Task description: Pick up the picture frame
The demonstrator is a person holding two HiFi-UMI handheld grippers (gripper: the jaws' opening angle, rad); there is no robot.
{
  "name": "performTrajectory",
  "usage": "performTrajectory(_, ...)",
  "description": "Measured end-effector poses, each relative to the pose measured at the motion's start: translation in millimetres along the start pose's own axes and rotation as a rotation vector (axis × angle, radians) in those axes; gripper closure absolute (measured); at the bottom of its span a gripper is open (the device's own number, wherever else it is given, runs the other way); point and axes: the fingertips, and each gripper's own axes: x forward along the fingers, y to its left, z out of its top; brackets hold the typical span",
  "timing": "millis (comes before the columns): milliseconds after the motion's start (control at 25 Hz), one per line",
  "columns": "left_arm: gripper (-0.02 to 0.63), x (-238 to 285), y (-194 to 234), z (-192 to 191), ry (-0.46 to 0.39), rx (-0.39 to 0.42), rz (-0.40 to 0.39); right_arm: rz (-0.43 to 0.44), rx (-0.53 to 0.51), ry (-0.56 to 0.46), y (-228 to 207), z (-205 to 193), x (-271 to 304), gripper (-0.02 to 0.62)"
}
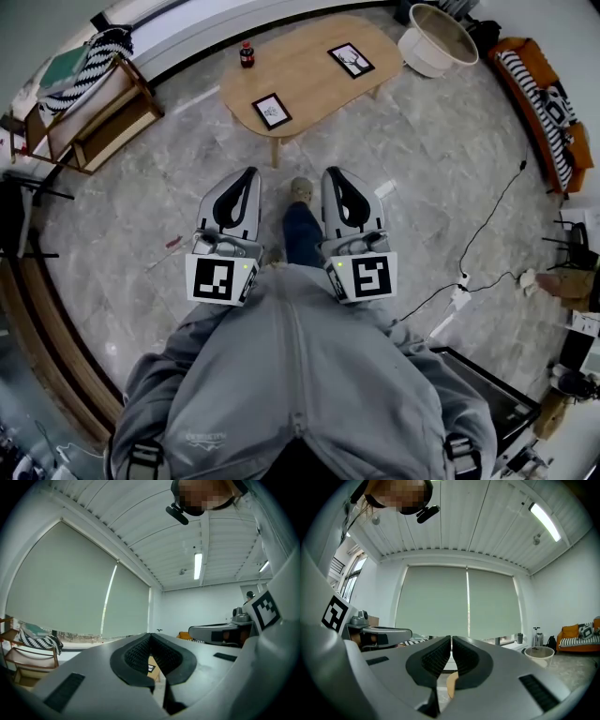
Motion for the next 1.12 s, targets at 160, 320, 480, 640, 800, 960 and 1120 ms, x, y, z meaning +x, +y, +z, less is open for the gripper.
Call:
performTrajectory(160, 0.588, 20.4, 20.0, -1.7, -0.005, 0.001, 0.029, 0.041, -0.007, -0.01, -2.3, -0.1, 32.6, 0.561)
performTrajectory(320, 0.589, 52.8, 41.5, -11.7, 0.007, -0.004, 0.054, 0.082, 0.003, -0.004, -13.3, -9.5, 72.2, 0.561)
performTrajectory(480, 0.589, 109.4, 63.6, -25.4, 0.028, -0.008, 0.08, 0.116, 0.021, 0.014, -45.9, -23.2, 126.7, 0.561)
performTrajectory(640, 0.589, 177.6, 85.3, -36.7, 0.046, -0.018, 0.122, 0.163, 0.02, 0.043, -90.2, -33.3, 188.2, 0.561)
performTrajectory(800, 0.588, 252.9, 111.8, -47.4, 0.068, -0.038, 0.154, 0.218, 0.017, 0.077, -132.5, -43.2, 258.1, 0.561)
performTrajectory(960, 0.588, 308.3, 135.8, -61.3, 0.088, -0.059, 0.19, 0.269, 0.024, 0.112, -162.2, -60.2, 313.1, 0.561)
performTrajectory(1120, 0.589, 344.0, 149.7, -67.1, 0.111, -0.054, 0.235, 0.324, 0.033, 0.125, -186.9, -71.8, 349.1, 0.561)
